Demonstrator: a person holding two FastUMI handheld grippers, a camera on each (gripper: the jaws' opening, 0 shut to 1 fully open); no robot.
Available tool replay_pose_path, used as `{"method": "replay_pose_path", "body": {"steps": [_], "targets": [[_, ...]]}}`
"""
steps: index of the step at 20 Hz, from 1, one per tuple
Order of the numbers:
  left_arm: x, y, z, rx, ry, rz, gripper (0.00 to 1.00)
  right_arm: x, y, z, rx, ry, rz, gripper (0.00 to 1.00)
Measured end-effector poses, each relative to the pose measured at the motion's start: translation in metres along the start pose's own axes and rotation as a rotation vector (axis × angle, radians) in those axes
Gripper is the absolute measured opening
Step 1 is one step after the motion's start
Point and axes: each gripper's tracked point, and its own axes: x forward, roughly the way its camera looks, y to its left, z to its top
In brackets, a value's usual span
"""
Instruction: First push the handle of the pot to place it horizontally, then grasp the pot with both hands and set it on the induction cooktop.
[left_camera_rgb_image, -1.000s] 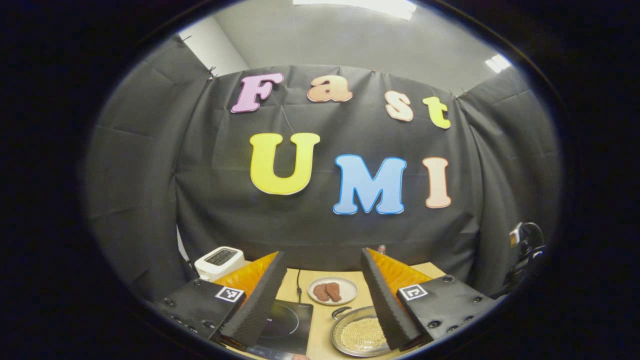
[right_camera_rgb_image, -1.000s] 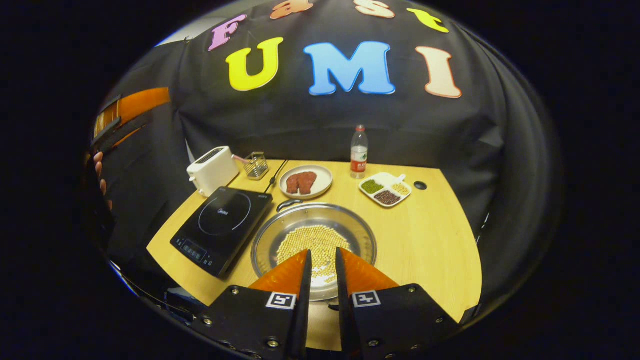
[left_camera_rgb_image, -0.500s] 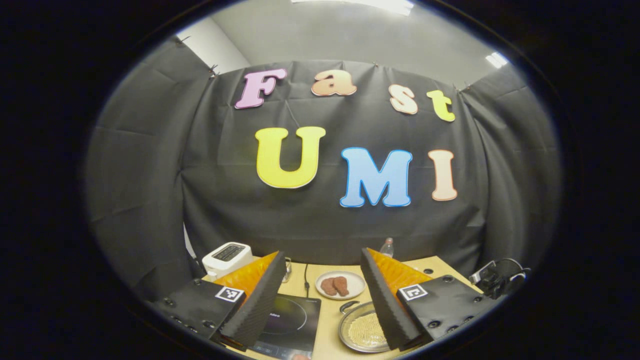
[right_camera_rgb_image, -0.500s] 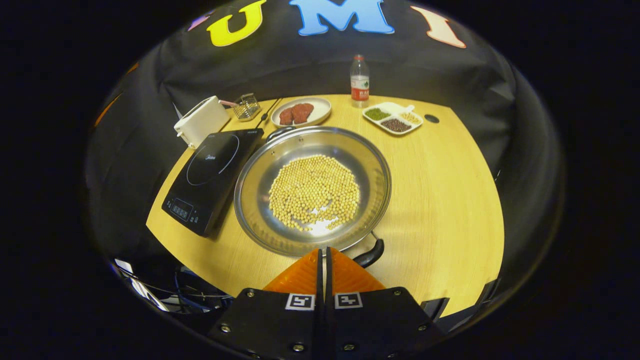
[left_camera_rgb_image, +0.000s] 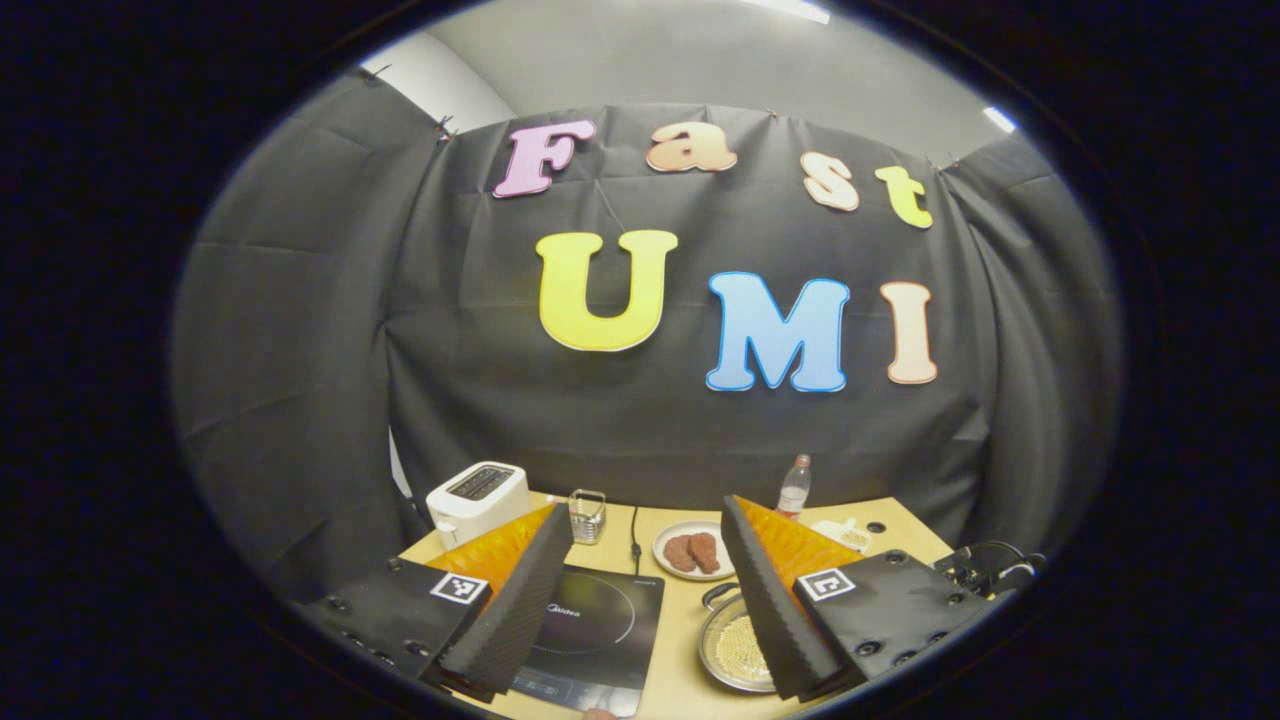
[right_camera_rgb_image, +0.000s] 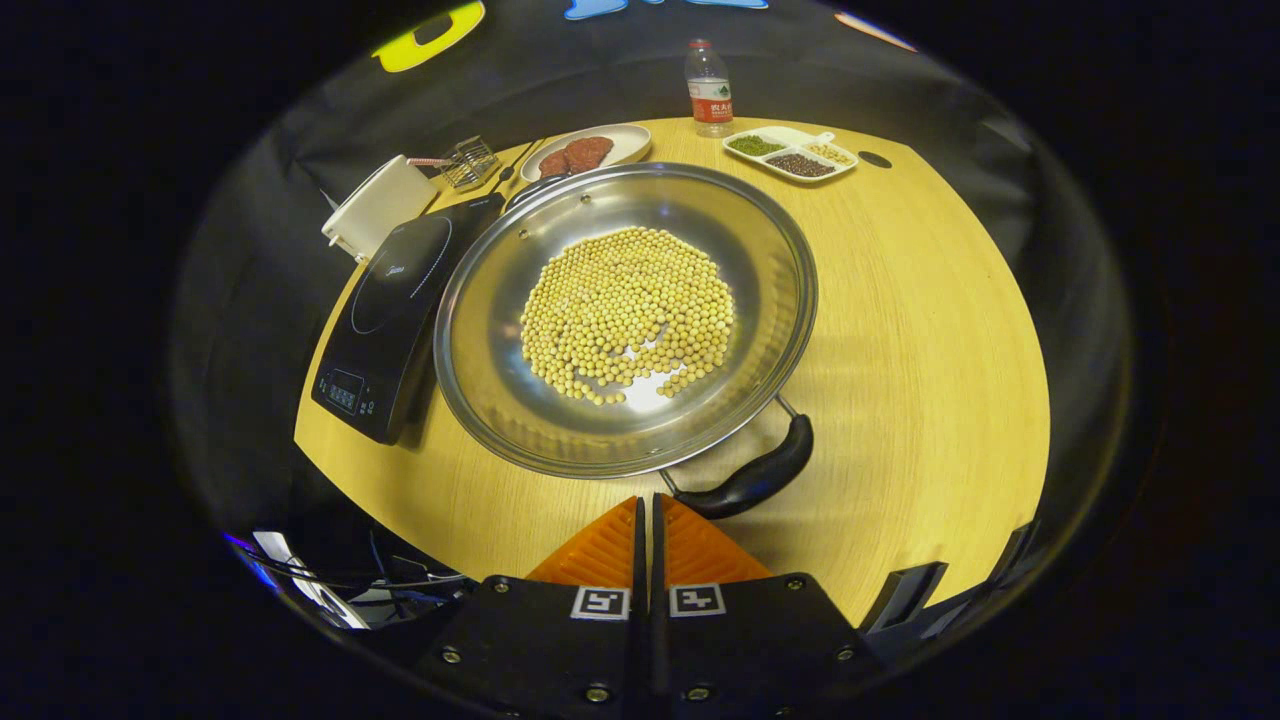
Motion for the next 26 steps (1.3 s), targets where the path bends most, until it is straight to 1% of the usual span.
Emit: {"method": "replay_pose_path", "body": {"steps": [2, 5, 6, 9, 11, 13, 16, 17, 20, 23, 26], "targets": [[-0.003, 0.003, -0.002, 0.003, 0.004, 0.01, 0.95, 0.007, 0.001, 0.0, 0.004, 0.003, 0.006, 0.0], [-0.006, 0.007, 0.001, 0.005, -0.001, 0.02, 0.98, 0.015, 0.003, 0.003, 0.002, -0.004, 0.0, 0.0], [-0.006, 0.007, 0.002, 0.006, -0.002, 0.023, 0.96, 0.017, 0.002, 0.005, -0.004, -0.008, -0.009, 0.0], [-0.006, 0.01, 0.002, 0.004, -0.005, 0.034, 0.96, 0.018, -0.007, 0.013, -0.01, -0.027, -0.048, 0.0], [-0.003, 0.009, 0.001, 0.002, -0.004, 0.035, 0.96, 0.018, -0.023, 0.015, -0.027, -0.036, -0.089, 0.0], [-0.002, 0.006, 0.0, 0.0, 0.0, 0.026, 0.95, 0.016, -0.037, 0.015, -0.033, -0.038, -0.122, 0.01], [0.001, -0.001, -0.001, 0.008, -0.005, 0.012, 0.99, 0.015, -0.055, 0.021, -0.032, -0.051, -0.165, 0.01], [0.002, -0.003, -0.004, 0.007, -0.002, 0.007, 0.95, 0.015, -0.061, 0.023, -0.042, -0.06, -0.181, 0.01], [0.005, -0.011, -0.004, 0.013, 0.004, -0.014, 0.95, 0.012, -0.078, 0.033, -0.069, -0.076, -0.227, 0.01], [0.004, -0.021, 0.002, 0.006, -0.017, -0.053, 0.95, 0.012, -0.089, 0.039, -0.095, -0.08, -0.244, 0.0], [0.005, -0.022, 0.006, 0.003, -0.023, -0.061, 0.96, 0.011, -0.101, 0.048, -0.142, -0.082, -0.267, 0.0]]}}
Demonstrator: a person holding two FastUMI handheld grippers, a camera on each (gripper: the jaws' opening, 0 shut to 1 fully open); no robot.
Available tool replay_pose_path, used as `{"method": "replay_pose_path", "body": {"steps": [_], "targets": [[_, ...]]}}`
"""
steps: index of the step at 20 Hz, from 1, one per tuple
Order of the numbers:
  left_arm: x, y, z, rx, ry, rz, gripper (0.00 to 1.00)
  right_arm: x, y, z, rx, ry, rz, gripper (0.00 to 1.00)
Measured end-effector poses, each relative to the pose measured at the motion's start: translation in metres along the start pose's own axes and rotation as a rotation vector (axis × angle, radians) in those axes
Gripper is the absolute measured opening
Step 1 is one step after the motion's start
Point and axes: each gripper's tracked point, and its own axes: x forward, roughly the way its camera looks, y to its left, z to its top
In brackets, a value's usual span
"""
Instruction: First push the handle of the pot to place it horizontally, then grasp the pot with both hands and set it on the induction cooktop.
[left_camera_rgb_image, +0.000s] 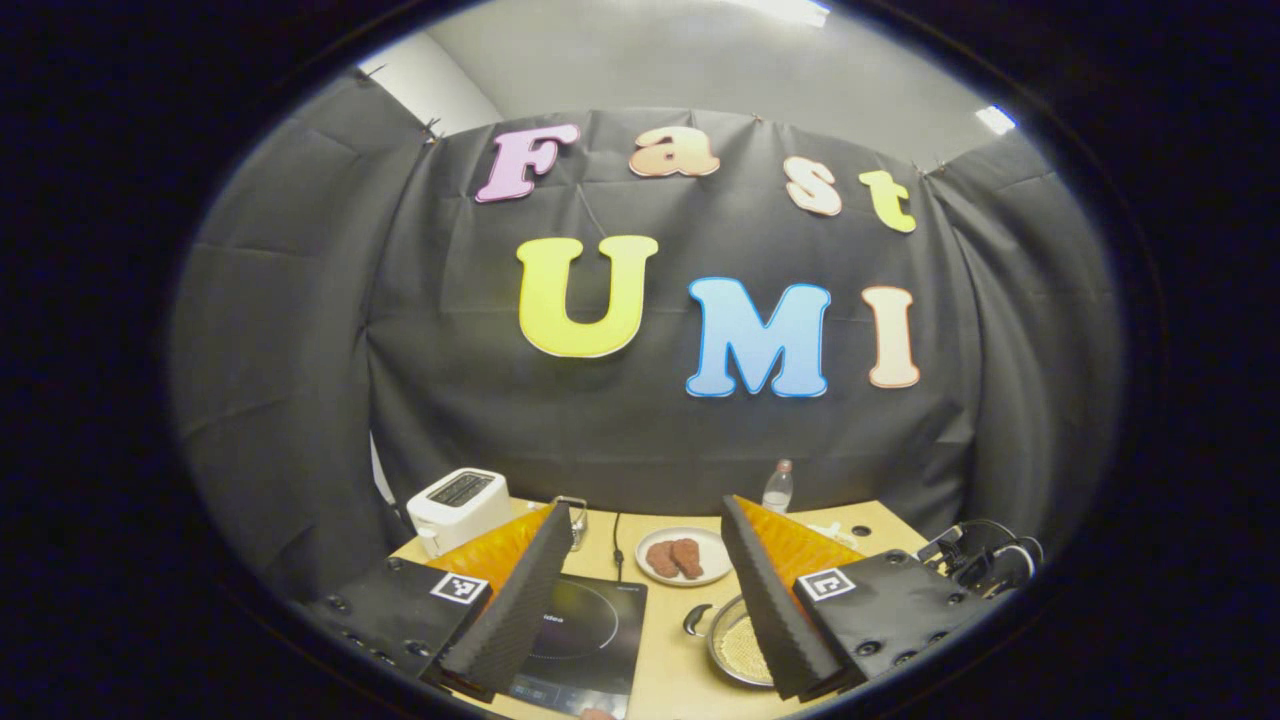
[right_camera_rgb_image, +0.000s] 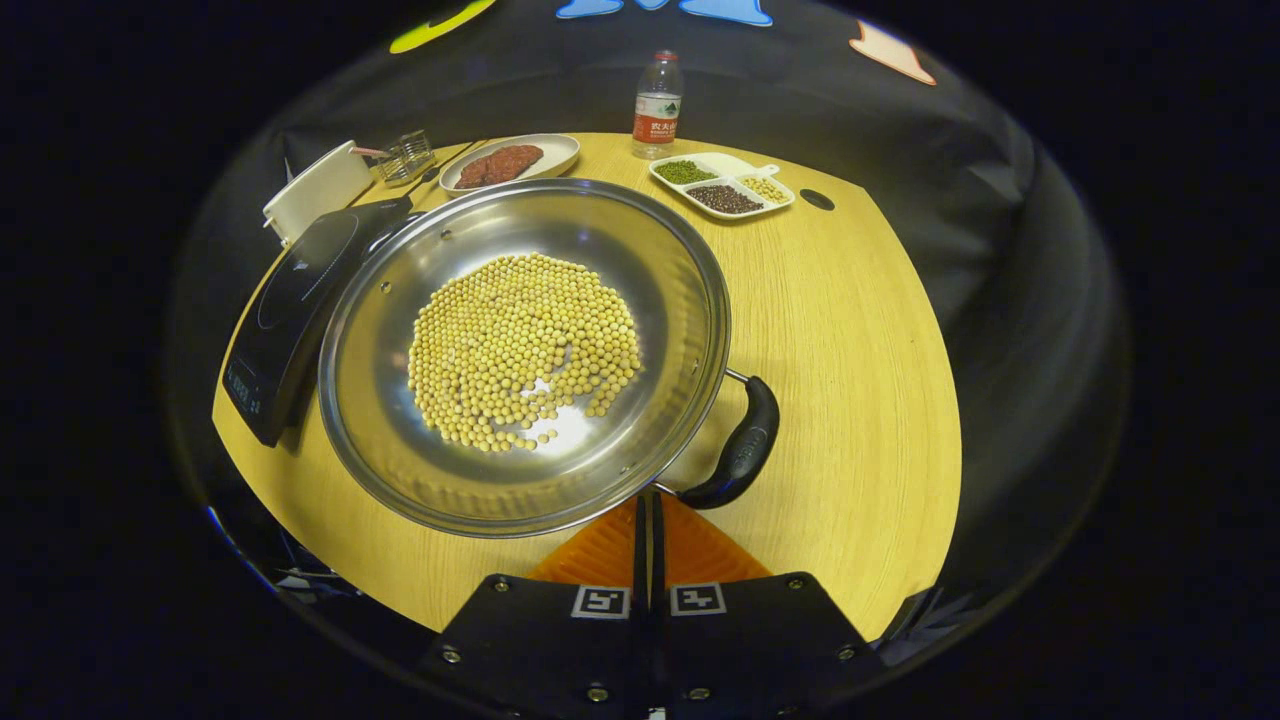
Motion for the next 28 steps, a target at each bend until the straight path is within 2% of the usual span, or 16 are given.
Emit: {"method": "replay_pose_path", "body": {"steps": [6, 9, 11, 15, 17, 21, 28], "targets": [[0.0, -0.007, -0.001, 0.01, 0.007, -0.014, 0.95, 0.011, -0.023, 0.016, -0.11, -0.019, -0.025, 0.01], [0.002, -0.01, -0.002, 0.015, 0.011, -0.02, 0.99, 0.017, -0.032, 0.023, -0.136, -0.022, -0.04, 0.01], [0.003, -0.013, 0.002, 0.015, 0.003, -0.021, 0.95, 0.019, -0.037, 0.027, -0.142, -0.022, -0.047, 0.01], [0.003, -0.017, 0.003, 0.032, -0.001, -0.024, 0.99, 0.025, -0.044, 0.031, -0.11, -0.014, -0.049, 0.0], [0.005, -0.02, 0.001, 0.033, 0.005, -0.027, 0.95, 0.028, -0.047, 0.036, -0.073, -0.025, -0.034, 0.01], [0.008, -0.025, -0.004, 0.029, 0.014, -0.033, 0.95, 0.031, -0.057, 0.043, -0.039, -0.041, -0.043, 0.01], [0.018, -0.038, -0.015, 0.031, 0.04, -0.054, 0.95, 0.018, -0.07, 0.049, -0.043, -0.097, -0.054, 0.01]]}}
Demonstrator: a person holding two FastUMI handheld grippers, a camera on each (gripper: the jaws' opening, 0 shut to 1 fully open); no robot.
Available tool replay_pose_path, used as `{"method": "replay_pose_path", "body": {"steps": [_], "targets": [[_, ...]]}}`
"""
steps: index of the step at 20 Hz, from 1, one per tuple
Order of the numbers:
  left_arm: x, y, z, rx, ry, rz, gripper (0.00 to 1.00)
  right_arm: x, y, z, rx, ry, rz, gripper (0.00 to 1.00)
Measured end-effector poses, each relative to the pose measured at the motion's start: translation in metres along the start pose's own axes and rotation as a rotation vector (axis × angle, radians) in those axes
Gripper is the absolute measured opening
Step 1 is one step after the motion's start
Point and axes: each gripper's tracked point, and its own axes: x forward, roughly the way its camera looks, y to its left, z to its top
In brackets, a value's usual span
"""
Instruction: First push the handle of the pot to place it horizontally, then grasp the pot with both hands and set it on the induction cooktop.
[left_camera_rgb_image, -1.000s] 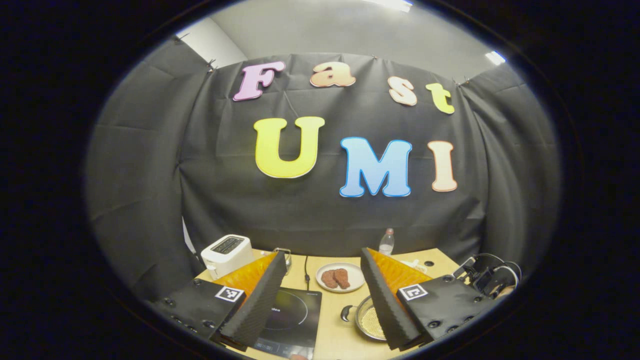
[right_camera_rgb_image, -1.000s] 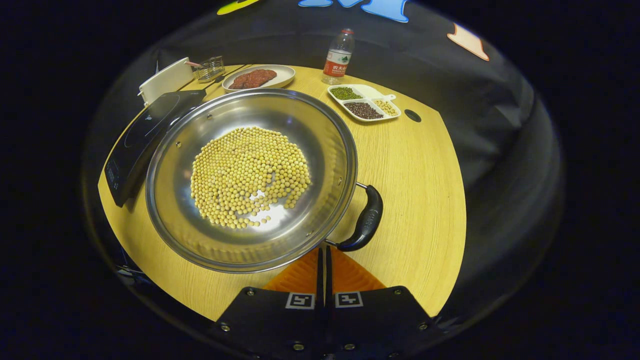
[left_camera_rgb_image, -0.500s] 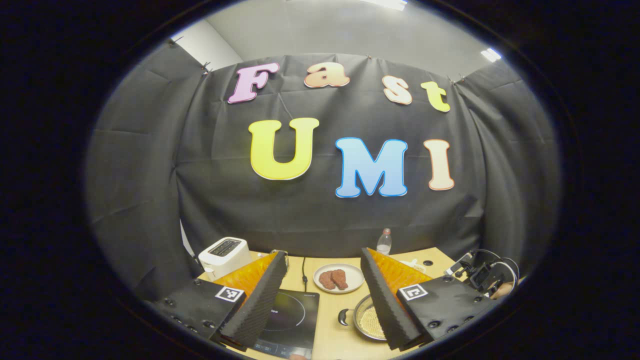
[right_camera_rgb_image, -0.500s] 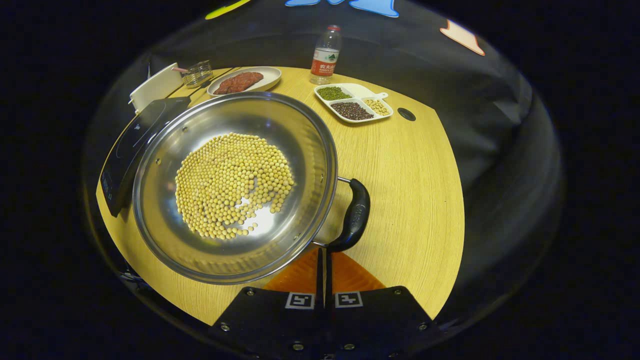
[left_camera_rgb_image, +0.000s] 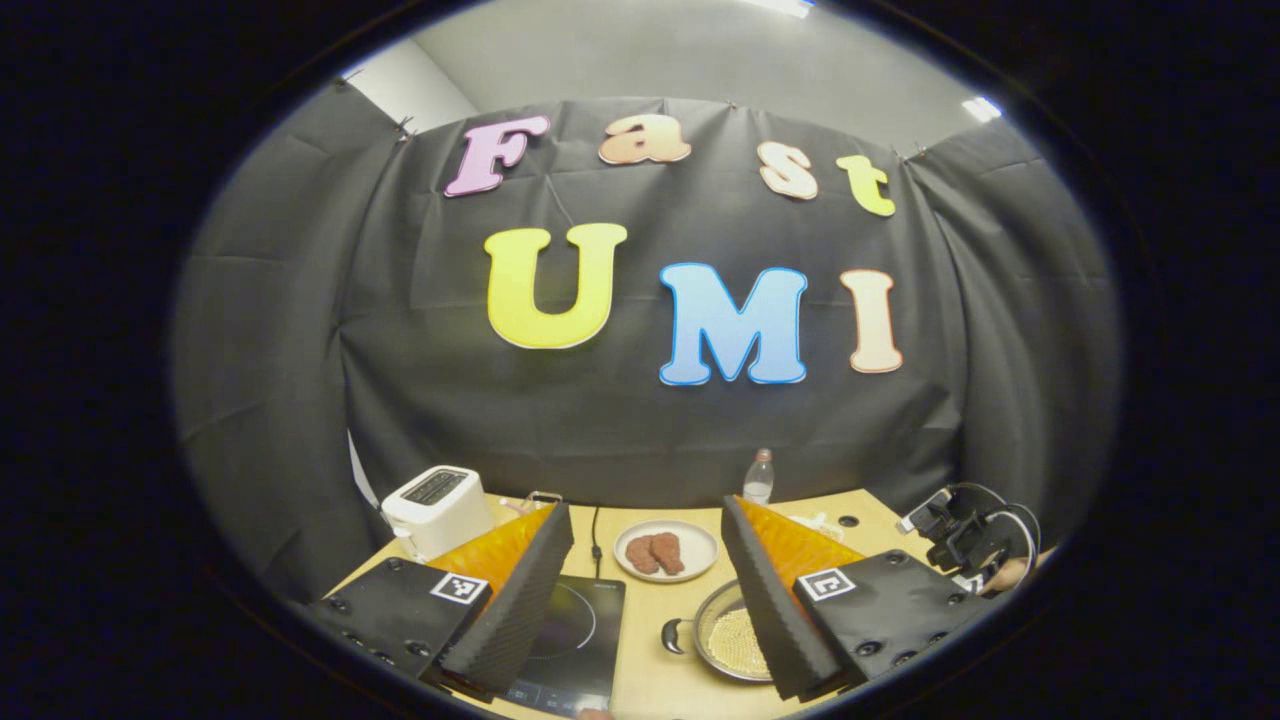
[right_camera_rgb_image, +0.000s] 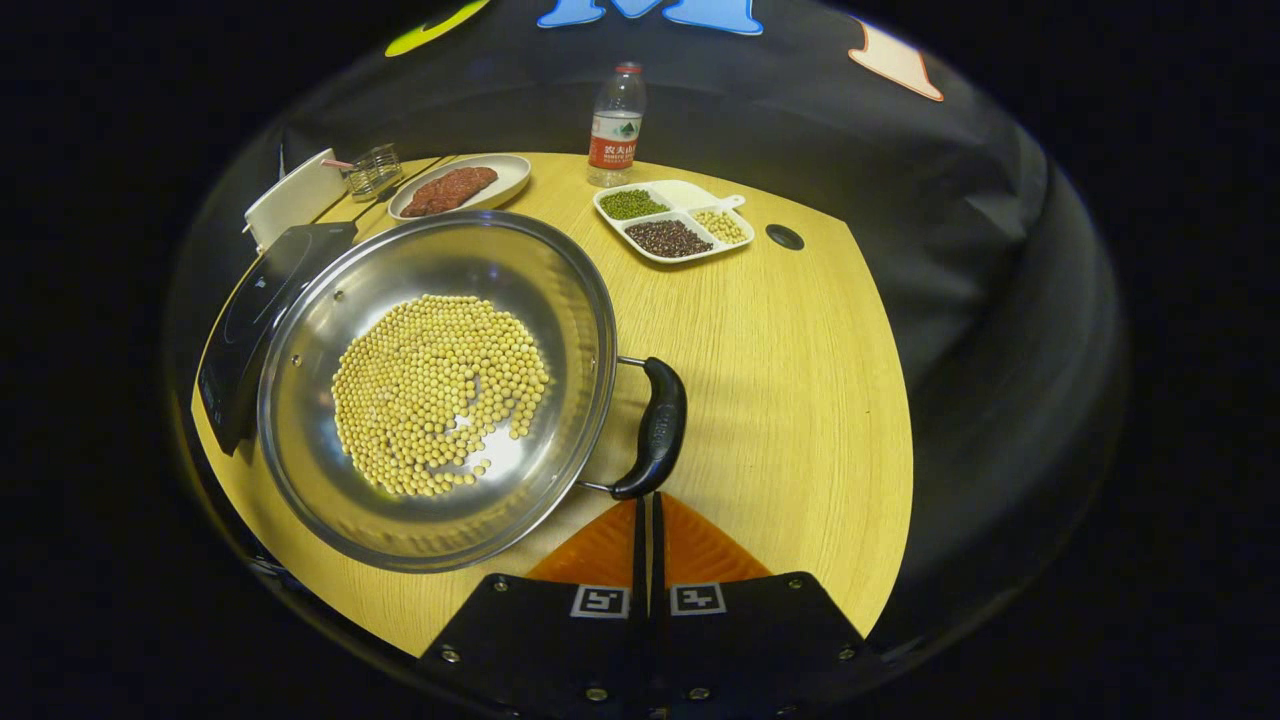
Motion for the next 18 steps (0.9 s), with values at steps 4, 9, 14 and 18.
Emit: {"method": "replay_pose_path", "body": {"steps": [4, 9, 14, 18], "targets": [[0.011, -0.016, -0.022, -0.023, 0.057, -0.071, 0.97, -0.03, -0.004, 0.006, 0.09, -0.096, 0.005, 0.26], [0.026, -0.03, -0.061, -0.018, 0.135, -0.134, 0.97, -0.062, -0.001, 0.013, 0.216, -0.234, 0.034, 0.95], [0.049, -0.039, -0.123, -0.015, 0.278, -0.186, 0.97, -0.081, 0.004, 0.016, 0.323, -0.292, 0.056, 0.95], [0.064, -0.043, -0.162, 0.022, 0.357, -0.211, 0.95, -0.08, 0.009, 0.022, 0.369, -0.324, 0.052, 0.95]]}}
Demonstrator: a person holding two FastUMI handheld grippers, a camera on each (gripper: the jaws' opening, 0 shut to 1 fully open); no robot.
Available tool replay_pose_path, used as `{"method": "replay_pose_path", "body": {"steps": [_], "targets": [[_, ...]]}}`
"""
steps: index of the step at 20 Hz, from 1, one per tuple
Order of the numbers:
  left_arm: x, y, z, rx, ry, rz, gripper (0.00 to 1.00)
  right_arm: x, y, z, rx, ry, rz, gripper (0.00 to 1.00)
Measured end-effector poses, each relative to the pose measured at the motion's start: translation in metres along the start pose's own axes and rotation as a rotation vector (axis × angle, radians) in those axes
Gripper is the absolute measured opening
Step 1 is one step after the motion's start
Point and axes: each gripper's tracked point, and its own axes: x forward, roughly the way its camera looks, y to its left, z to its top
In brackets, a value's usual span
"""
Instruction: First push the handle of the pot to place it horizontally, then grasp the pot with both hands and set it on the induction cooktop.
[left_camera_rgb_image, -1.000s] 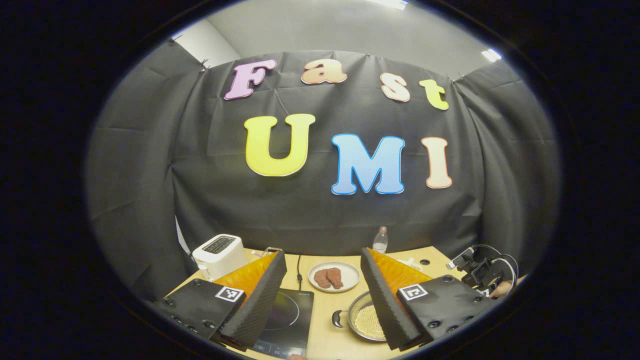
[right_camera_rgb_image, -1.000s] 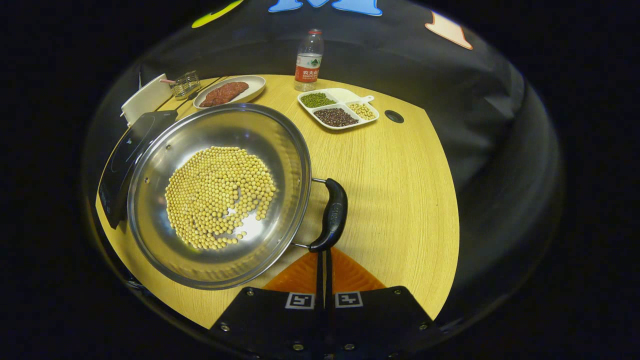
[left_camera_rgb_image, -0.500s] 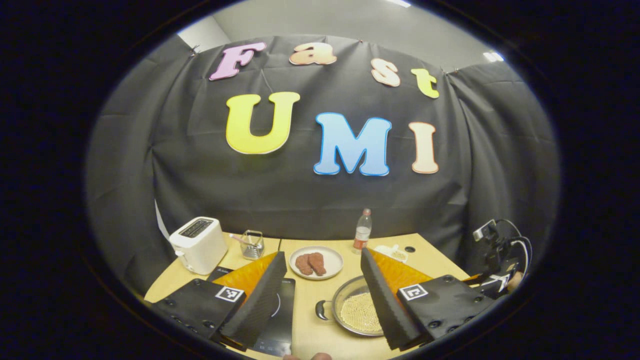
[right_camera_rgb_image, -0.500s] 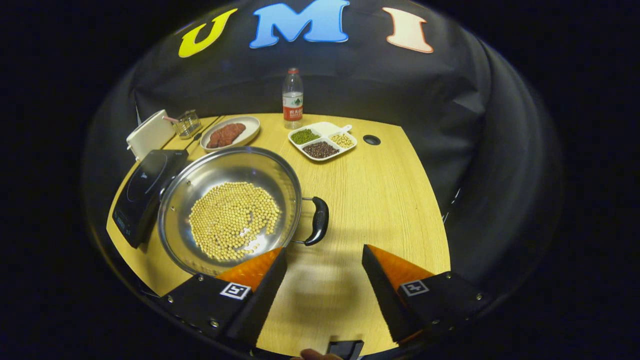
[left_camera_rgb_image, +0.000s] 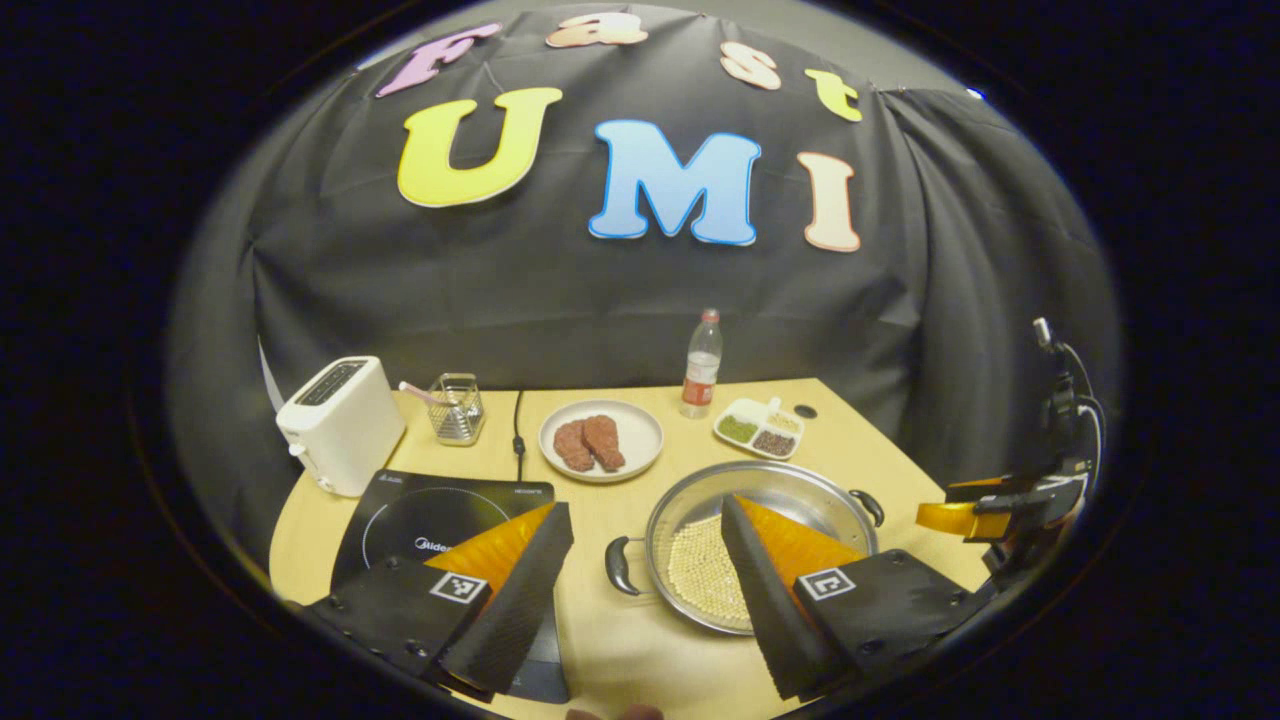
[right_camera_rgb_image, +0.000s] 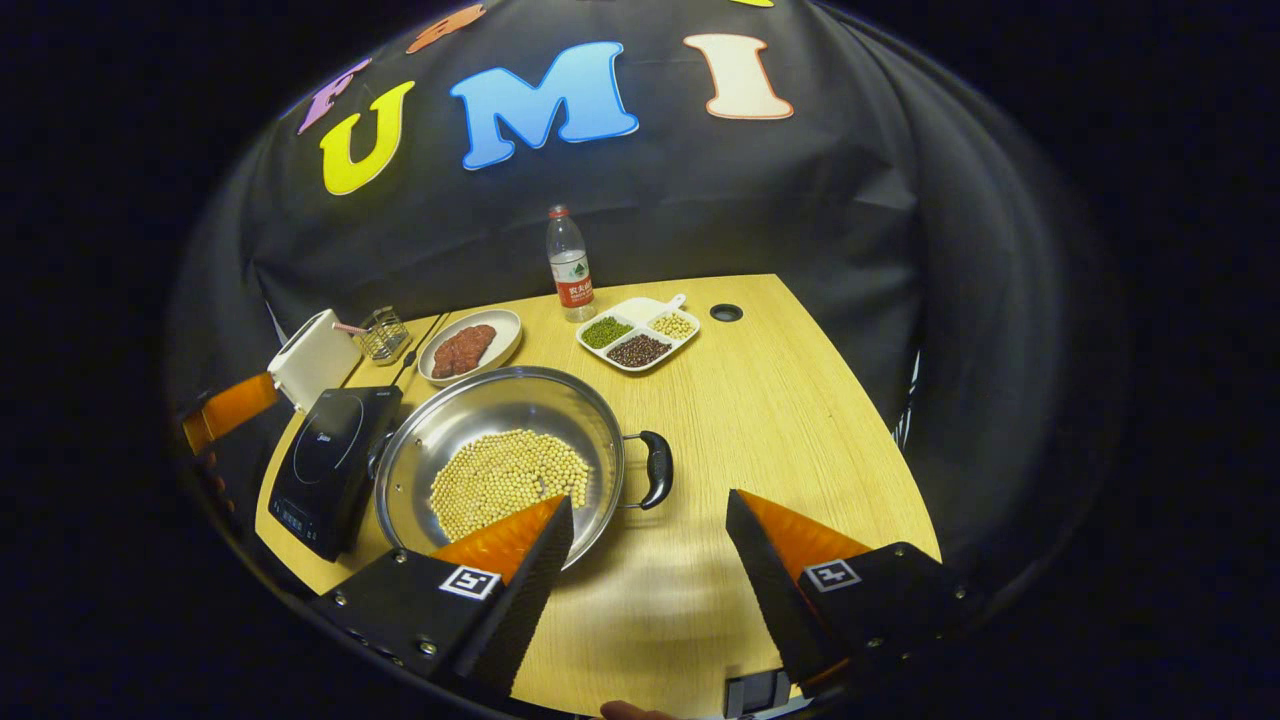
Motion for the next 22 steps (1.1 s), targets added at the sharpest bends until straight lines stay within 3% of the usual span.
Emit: {"method": "replay_pose_path", "body": {"steps": [13, 21, 22], "targets": [[0.098, 0.017, -0.096, 0.007, 0.281, 0.046, 0.98, 0.064, 0.0, 0.002, 0.017, 0.072, -0.049, 0.95], [0.122, 0.012, -0.134, 0.053, 0.419, 0.046, 0.99, 0.1, -0.003, -0.009, 0.009, 0.147, -0.028, 0.93], [0.125, 0.012, -0.136, 0.062, 0.426, 0.05, 0.96, 0.104, -0.003, -0.012, 0.014, 0.162, -0.024, 0.9]]}}
